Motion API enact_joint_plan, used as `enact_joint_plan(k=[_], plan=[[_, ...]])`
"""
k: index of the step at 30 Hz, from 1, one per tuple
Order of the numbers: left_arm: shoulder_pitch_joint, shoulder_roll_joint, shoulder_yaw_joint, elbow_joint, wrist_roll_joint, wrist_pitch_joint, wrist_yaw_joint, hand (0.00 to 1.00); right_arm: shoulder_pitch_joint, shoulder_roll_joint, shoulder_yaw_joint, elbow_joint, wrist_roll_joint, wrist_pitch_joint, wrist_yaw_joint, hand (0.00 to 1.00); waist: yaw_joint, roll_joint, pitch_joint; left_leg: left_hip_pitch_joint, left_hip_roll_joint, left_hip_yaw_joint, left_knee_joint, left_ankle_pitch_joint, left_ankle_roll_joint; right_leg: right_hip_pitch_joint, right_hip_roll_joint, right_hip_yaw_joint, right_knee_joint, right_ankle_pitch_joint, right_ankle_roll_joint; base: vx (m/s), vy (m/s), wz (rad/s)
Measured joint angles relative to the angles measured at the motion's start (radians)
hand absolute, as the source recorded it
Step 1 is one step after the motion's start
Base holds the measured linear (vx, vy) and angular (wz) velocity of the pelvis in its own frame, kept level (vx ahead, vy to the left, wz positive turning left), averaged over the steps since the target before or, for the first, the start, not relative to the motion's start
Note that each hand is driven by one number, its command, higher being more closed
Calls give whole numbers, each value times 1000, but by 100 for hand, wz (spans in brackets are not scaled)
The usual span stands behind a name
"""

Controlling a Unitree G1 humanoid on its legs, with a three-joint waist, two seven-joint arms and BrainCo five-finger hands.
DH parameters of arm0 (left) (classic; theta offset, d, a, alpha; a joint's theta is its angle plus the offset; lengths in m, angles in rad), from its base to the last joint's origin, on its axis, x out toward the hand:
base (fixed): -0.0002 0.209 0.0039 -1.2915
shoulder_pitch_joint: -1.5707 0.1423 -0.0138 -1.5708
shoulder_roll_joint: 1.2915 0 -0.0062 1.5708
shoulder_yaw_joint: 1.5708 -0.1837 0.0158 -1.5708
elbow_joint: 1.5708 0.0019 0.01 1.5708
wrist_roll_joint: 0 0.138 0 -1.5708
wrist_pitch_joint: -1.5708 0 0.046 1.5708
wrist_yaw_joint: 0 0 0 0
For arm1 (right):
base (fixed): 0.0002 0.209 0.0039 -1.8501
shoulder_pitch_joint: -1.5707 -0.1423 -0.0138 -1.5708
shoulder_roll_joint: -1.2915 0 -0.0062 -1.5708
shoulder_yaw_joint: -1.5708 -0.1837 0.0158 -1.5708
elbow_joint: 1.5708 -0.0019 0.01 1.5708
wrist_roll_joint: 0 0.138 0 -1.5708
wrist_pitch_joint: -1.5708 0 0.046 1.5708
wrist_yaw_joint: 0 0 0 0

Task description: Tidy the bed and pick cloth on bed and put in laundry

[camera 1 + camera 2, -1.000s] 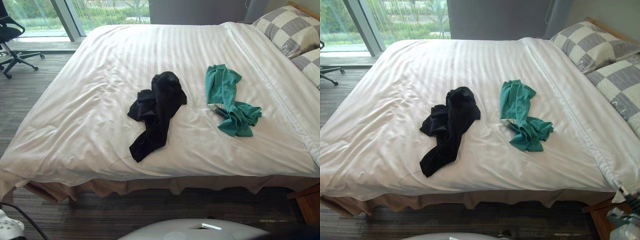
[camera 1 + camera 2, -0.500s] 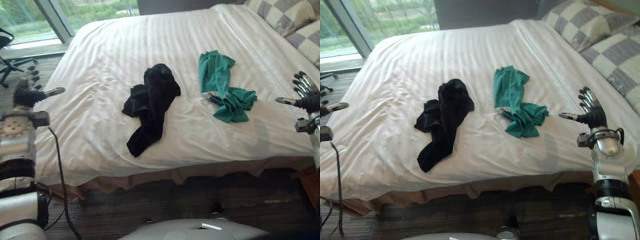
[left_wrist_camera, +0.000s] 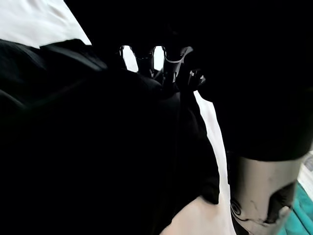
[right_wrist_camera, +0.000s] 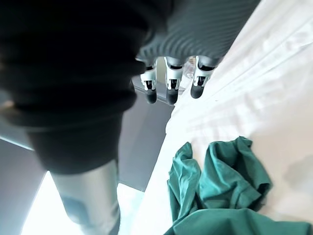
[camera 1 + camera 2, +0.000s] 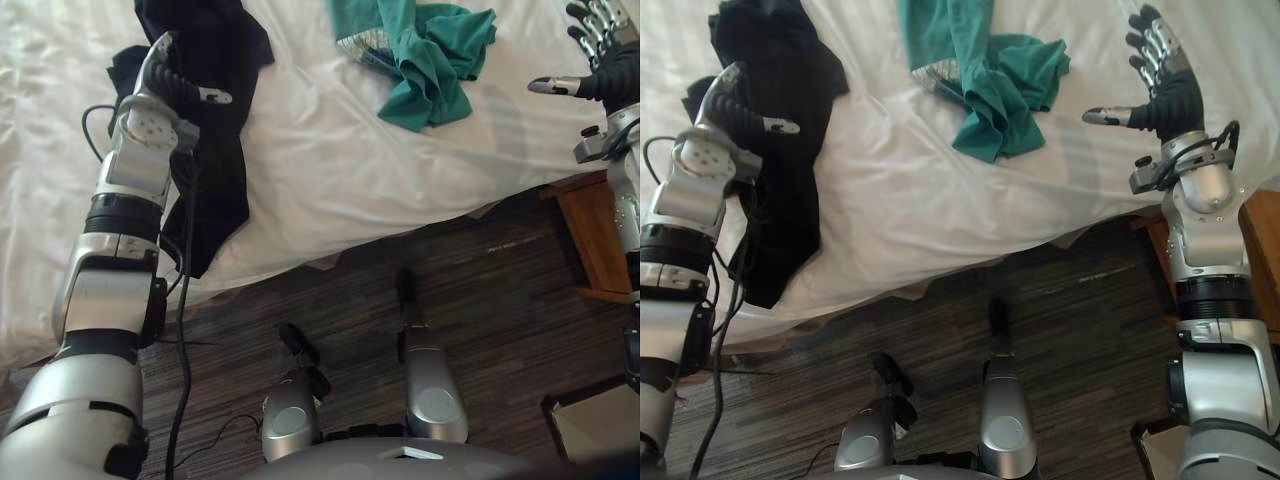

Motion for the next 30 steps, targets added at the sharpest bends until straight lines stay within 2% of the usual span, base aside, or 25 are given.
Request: enact_joint_plan(k=[1, 2, 3, 4, 5, 6, 7, 9, 12, 15, 18, 20, 21, 23, 24, 26, 27, 29, 30], plan=[[-10, -3, -10, 0, 0, 26, -19, 100, 1, 3, -6, -28, 0, 3, -1, 0, -5, -2, 1, -16, 1, 5, 6, -8, 0, -19, -1, 0, 12, -11, -12, -22, 4, -4], [-19, -7, -12, 1, 3, 55, -51, 100, 2, 14, -14, -58, 0, 12, 0, 0, -3, -20, 12, -21, 1, 17, 21, -16, -1, -26, -4, 2, 14, -29, -15, -24, -4, -10], [-15, -12, -13, 4, 15, 74, -74, 100, 3, 23, -15, -72, -1, 20, 1, 0, 0, -24, 15, -25, 4, 23, 28, -21, -2, -30, -4, 2, 14, -37, -18, -32, -27, -13], [-9, -17, -17, 4, 43, 103, -112, 100, 7, 35, -17, -92, -4, 26, 1, 0, -3, -24, 15, -37, 11, 23, 40, -23, -3, -38, 0, 1, 14, -37, -18, -38, -52, -11], [-4, -16, -12, -9, 120, 125, -165, 100, 16, 46, -26, -125, -12, 42, 1, 0, -1, -24, 15, -55, 25, 26, 56, -28, -4, -52, 8, 0, 15, -37, -19, -30, -52, -8], [3, -11, -7, -20, 165, 134, -208, 100, 17, 48, -26, -131, -16, 50, 4, 0, -1, -24, 15, -55, 29, 28, 58, -28, -4, -54, 12, 0, 15, -37, -19, -3, -37, -14], [9, 3, -6, -37, 220, 145, -290, 100, 19, 53, -27, -139, -33, 66, 4, 0, -2, -23, 14, -52, 38, 32, 65, -30, -8, -54, 16, 0, 22, -37, -19, 17, -7, -12], [32, 10, -5, -38, 267, 145, -375, 100, 25, 53, -30, -167, -47, 83, 4, 0, -4, -16, 11, -39, 48, 51, 71, -33, -11, -54, 22, 0, 38, -39, -21, 25, 8, -14], [82, 4, -5, -38, 270, 145, -388, 100, 25, 53, -30, -211, -99, 88, 5, 0, -4, -12, 8, -16, 49, 74, 72, -36, -12, -53, 24, 1, 61, -39, -21, 18, 20, -12], [149, -5, 10, -37, 230, 135, -386, 100, 22, 53, -21, -224, -130, 92, 10, 0, -7, 3, -4, -13, 44, 76, 67, -39, -10, -50, 20, 0, 66, -44, -16, -10, 19, -1], [240, -31, 73, -35, 161, 79, -361, 100, -6, 50, 27, -209, -153, 108, 27, 0, -3, 18, -16, -4, 42, 71, 62, -39, -10, -36, 12, -10, 70, -64, -17, -16, 7, 8], [313, -54, 123, -35, 71, -17, -288, 100, -36, 48, 73, -146, -160, 112, 34, 0, 5, 25, -23, -3, 45, 51, 61, -37, -9, -23, 13, -35, 75, -73, -22, -12, 5, 19], [326, -64, 131, -35, 54, -39, -274, 100, -36, 42, 78, -135, -160, 114, 34, 0, 14, 27, -27, -4, 46, 49, 60, -36, -9, -23, 13, -41, 76, -75, -23, -14, 1, 18], [387, -98, 151, -36, -18, -145, -218, 100, -38, 30, 82, -76, -169, 124, 37, 0, 38, 31, -49, -19, 44, 18, 41, -17, -9, -23, 12, -62, 76, -84, -26, -10, -7, 28], [399, -105, 155, -37, -31, -168, -210, 100, -40, 26, 82, -59, -170, 130, 38, 0, 45, 32, -51, -19, 43, 12, 33, -11, -9, -23, 13, -70, 79, -86, -24, -6, -18, 41], [468, -111, 159, -89, -83, -255, -179, 100, -58, -16, 104, 26, -195, 151, 44, 0, 56, 35, -53, -38, 34, -37, 12, 9, -3, -22, 4, -102, 87, -94, -24, -7, -11, 47], [487, -112, 158, -112, -94, -269, -171, 100, -68, -28, 111, 58, -202, 156, 44, 0, 57, 36, -53, -47, 32, -49, 12, 12, -2, -22, -1, -111, 87, -94, -24, -4, 4, 52], [559, -118, 142, -202, -100, -302, -146, 100, -84, -73, 122, 174, -238, 173, 43, 0, 90, 40, -53, -66, 27, -93, 15, 19, 5, -19, -12, -137, 87, -93, -24, 24, 6, 46], [578, -118, 136, -229, -100, -304, -143, 100, -88, -85, 122, 200, -248, 176, 43, 0, 94, 44, -55, -76, 25, -108, 16, 20, 7, -18, -16, -148, 86, -93, -24, 32, 8, 56]])
